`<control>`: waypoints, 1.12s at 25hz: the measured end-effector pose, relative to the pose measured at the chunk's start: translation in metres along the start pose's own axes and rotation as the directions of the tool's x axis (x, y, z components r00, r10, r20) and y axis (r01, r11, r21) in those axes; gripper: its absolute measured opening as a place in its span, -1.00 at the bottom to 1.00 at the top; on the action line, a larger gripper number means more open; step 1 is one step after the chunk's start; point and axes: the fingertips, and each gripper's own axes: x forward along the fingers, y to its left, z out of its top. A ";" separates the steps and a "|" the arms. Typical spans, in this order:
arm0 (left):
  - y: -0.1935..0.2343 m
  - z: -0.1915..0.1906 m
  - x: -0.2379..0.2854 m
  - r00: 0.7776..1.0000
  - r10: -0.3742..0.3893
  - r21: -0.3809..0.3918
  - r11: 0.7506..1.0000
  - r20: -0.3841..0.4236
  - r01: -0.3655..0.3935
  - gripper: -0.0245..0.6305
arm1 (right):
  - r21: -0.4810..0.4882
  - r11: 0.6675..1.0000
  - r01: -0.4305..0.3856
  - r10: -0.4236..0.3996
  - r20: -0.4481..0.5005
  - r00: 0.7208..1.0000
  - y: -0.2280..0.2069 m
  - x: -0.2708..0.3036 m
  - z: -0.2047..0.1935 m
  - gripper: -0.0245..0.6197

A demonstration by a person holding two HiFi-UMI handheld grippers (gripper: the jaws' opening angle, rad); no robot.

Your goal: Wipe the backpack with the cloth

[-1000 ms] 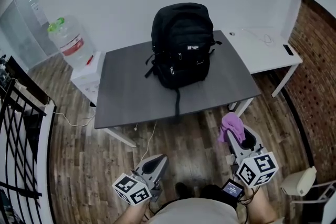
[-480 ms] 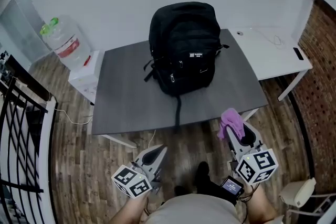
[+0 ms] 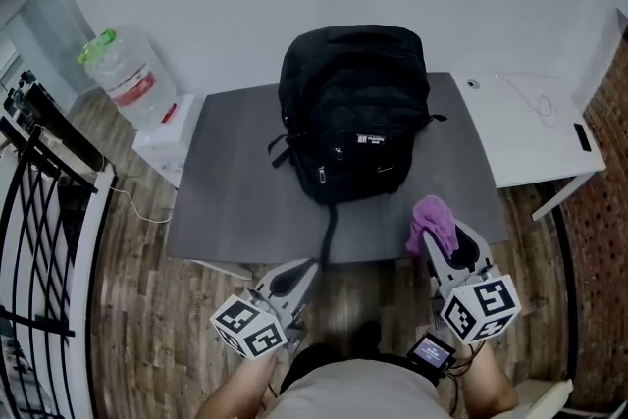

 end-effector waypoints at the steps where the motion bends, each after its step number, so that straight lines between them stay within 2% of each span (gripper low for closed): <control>1: 0.001 0.002 0.006 1.000 -0.001 0.004 1.000 0.001 0.001 -0.91 | -0.003 1.000 -0.005 0.005 0.003 1.000 -0.003 0.006 0.002 -0.39; 8: 0.024 0.025 0.033 1.000 -0.028 0.022 0.999 -0.001 0.028 -0.91 | -0.038 0.999 -0.024 0.025 0.025 0.999 -0.001 0.049 0.027 -0.39; 20: 0.090 0.087 0.060 0.986 -0.168 0.079 0.982 -0.021 0.169 -0.91 | -0.075 0.994 0.078 -0.067 0.143 0.987 0.024 0.121 0.087 -0.39; 28: 0.105 0.117 0.070 0.976 -0.220 0.111 0.969 -0.006 0.219 -0.91 | -0.136 0.986 0.094 -0.070 0.175 0.982 0.037 0.149 0.124 -0.39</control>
